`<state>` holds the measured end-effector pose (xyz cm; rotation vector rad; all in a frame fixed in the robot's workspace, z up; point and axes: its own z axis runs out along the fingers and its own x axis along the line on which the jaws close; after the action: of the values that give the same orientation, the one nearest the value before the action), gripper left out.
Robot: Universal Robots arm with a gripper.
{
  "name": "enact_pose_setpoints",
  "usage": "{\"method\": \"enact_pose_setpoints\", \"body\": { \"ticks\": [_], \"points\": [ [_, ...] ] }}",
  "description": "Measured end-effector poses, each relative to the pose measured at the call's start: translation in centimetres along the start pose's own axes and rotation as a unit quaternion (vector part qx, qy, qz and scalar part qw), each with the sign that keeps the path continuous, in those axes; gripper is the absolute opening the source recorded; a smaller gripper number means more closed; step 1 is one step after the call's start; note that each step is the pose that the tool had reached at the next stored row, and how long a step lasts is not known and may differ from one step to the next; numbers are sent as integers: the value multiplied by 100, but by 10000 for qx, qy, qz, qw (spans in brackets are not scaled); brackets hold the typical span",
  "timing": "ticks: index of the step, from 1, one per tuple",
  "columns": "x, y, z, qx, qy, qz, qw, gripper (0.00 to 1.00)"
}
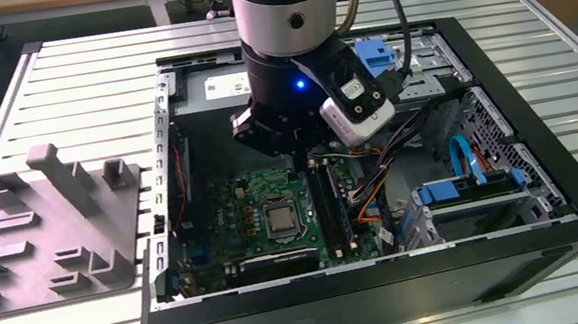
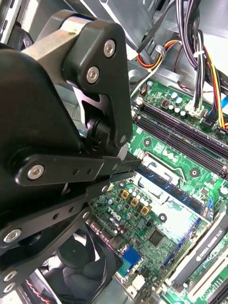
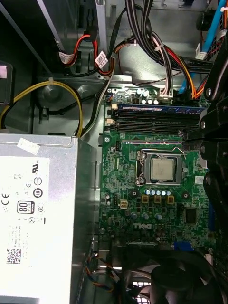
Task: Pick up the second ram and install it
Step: 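Insert the second ram into the second slot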
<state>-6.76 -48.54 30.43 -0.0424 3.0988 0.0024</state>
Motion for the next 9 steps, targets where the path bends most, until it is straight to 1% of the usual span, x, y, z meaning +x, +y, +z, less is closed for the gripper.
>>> {"method": "enact_pose_setpoints", "body": {
  "ticks": [5,7,9],
  "points": [
    [-5,0,2,-1,0,0,10000,12],
    [-28,-1,6,-1,-1,0,10000,12],
    [-66,-2,11,0,0,0,10000,12]
  ]
}}
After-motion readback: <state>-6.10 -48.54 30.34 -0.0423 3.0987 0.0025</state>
